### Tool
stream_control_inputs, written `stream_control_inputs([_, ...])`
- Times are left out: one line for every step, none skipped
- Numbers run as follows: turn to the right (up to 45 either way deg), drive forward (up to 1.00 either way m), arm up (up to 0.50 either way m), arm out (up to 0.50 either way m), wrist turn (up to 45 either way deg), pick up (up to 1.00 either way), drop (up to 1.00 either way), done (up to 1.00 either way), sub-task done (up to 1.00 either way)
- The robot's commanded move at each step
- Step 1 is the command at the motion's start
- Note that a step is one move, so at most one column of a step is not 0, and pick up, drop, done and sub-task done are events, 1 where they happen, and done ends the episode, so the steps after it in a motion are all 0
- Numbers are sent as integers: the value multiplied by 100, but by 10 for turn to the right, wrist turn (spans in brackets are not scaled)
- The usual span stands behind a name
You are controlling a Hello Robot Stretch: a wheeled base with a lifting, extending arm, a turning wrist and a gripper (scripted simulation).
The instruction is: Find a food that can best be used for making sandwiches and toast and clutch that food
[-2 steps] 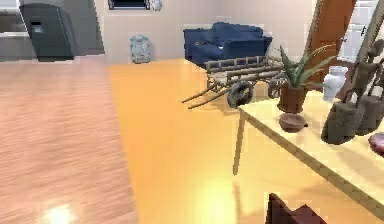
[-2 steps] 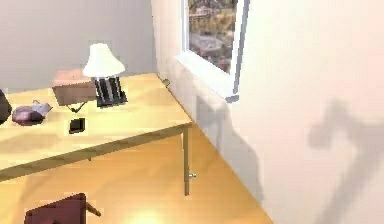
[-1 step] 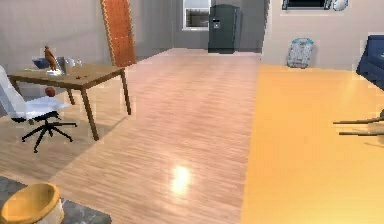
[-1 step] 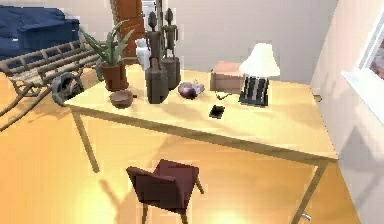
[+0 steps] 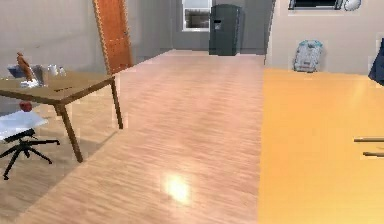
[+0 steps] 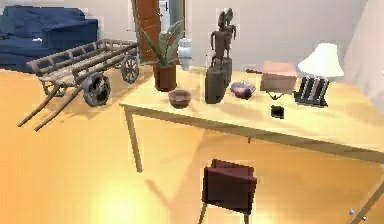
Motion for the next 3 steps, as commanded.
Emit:
stream_control_inputs([-240,0,0,0,0,0,0,0,0])
stream_control_inputs([0,20,0,0,0,0,0,0,0])
stream_control_inputs([-450,0,0,0,0,0,0,0,0])
